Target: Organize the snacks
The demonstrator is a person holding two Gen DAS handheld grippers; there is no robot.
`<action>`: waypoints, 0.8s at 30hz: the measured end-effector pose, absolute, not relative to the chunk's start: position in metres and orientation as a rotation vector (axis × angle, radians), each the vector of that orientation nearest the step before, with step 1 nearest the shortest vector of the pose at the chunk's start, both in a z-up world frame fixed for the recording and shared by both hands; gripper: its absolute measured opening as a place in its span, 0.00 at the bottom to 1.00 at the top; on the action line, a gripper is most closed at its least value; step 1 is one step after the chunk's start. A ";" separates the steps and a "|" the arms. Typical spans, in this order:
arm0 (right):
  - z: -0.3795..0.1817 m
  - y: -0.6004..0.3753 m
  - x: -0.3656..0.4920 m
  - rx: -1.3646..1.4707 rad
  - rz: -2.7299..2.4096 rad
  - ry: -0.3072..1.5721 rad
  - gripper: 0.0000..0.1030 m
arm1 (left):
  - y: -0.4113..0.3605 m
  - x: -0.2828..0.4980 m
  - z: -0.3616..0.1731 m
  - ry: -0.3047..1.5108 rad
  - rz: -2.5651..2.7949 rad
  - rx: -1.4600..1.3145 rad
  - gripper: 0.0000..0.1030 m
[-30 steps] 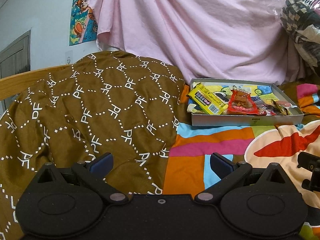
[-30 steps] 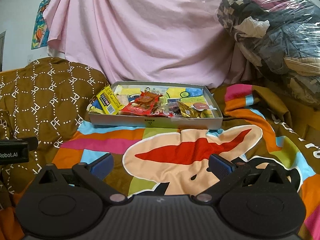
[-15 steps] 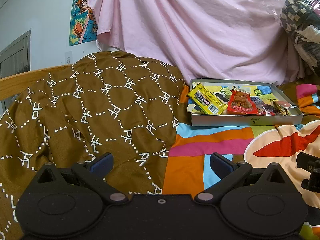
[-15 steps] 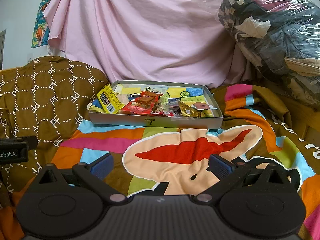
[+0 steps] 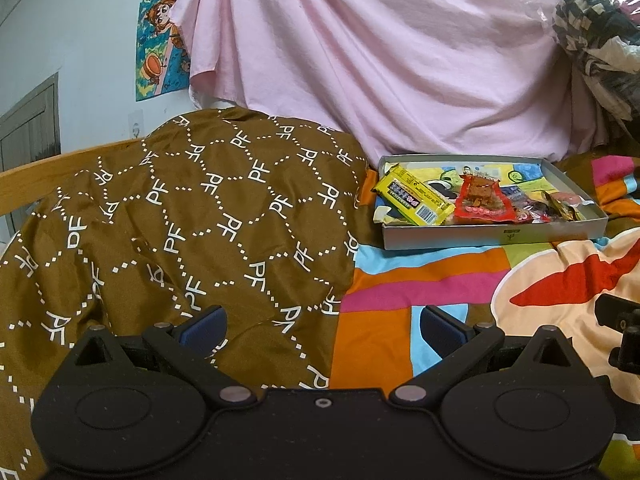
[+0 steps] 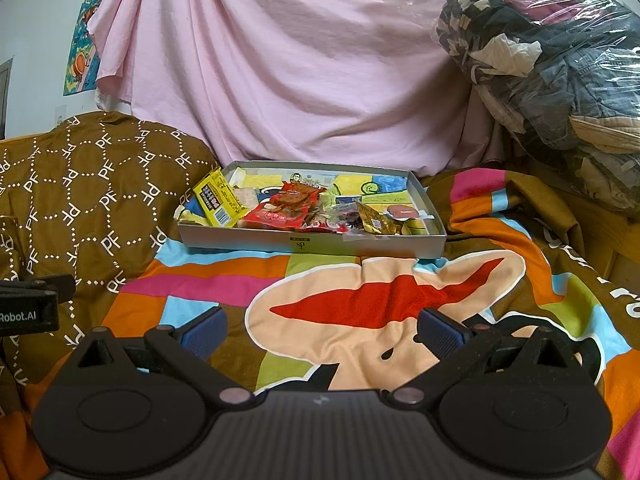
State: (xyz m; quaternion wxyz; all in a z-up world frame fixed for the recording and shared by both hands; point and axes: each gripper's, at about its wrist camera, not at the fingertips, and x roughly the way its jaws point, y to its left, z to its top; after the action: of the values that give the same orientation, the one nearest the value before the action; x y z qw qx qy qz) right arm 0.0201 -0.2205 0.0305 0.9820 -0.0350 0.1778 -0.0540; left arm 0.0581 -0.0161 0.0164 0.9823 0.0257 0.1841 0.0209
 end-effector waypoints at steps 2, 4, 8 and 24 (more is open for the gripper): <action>0.030 -0.220 0.020 -0.070 -0.109 0.358 1.00 | -0.016 0.058 0.016 0.371 0.042 0.051 0.99; 0.030 -0.220 0.020 -0.070 -0.109 0.359 1.00 | -0.016 0.058 0.017 0.370 0.042 0.051 0.99; 0.030 -0.220 0.020 -0.074 -0.108 0.360 1.00 | -0.017 0.057 0.018 0.366 0.048 0.054 0.99; 0.029 -0.219 0.021 -0.085 -0.103 0.364 1.00 | -0.018 0.057 0.017 0.370 0.050 0.058 0.99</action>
State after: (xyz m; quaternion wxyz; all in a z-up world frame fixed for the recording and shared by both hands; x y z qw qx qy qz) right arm 0.0208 -0.2193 0.0293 0.9813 -0.0422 0.1808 -0.0511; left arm 0.0567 -0.0177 0.0172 0.9822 0.0286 0.1841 0.0250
